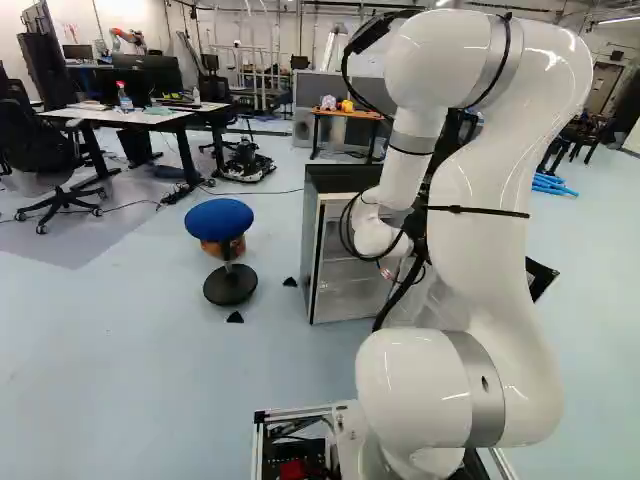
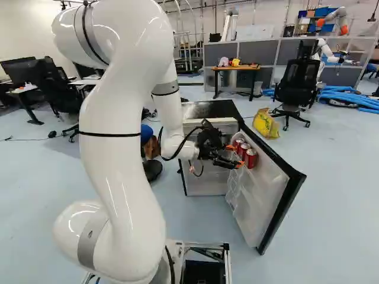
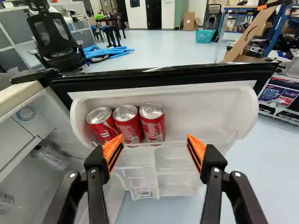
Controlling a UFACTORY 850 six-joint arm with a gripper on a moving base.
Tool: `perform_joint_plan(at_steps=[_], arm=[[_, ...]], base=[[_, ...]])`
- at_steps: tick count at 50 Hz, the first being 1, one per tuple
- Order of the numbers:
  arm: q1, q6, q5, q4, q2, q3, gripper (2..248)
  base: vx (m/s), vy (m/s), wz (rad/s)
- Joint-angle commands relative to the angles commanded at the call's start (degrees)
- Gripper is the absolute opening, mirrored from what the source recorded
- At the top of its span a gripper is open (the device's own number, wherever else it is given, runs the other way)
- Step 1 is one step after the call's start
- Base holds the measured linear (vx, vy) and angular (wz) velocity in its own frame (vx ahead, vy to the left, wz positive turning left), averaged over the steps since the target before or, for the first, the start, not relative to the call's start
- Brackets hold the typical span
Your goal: Grab a drink from the fridge
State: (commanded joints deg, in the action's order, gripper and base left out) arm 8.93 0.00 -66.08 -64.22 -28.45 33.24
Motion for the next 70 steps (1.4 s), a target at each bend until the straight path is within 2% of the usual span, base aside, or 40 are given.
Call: perform_joint_plan(at_steps=[1, 5, 6, 21, 26, 27, 39, 58, 70], arm=[[0.0, 0.0, 0.0, 0.0, 0.0, 0.0, 185], [0.0, 0.0, 0.0, 0.0, 0.0, 0.0, 185], [0.0, 0.0, 0.0, 0.0, 0.0, 0.0, 178], [0.0, 0.0, 0.0, 0.0, 0.0, 0.0, 180], [0.0, 0.0, 0.0, 0.0, 0.0, 0.0, 177], [0.0, 0.0, 0.0, 0.0, 0.0, 0.0, 166], [0.12, 0.0, 0.0, 0.0, -0.01, 0.02, 168], [3.8, 0.0, 0.0, 0.44, -0.03, 0.05, 168], [5.19, 0.0, 0.0, 2.53, 1.28, -2.05, 168]], base=[[0.0, 0.0, 0.0], [0.0, 0.0, 0.0], [0.0, 0.0, 0.0], [0.0, 0.0, 0.0], [0.0, 0.0, 0.0], [0.0, 0.0, 0.0], [0.0, 0.0, 0.0], [0.0, 0.0, 0.0], [0.0, 0.0, 0.0]])
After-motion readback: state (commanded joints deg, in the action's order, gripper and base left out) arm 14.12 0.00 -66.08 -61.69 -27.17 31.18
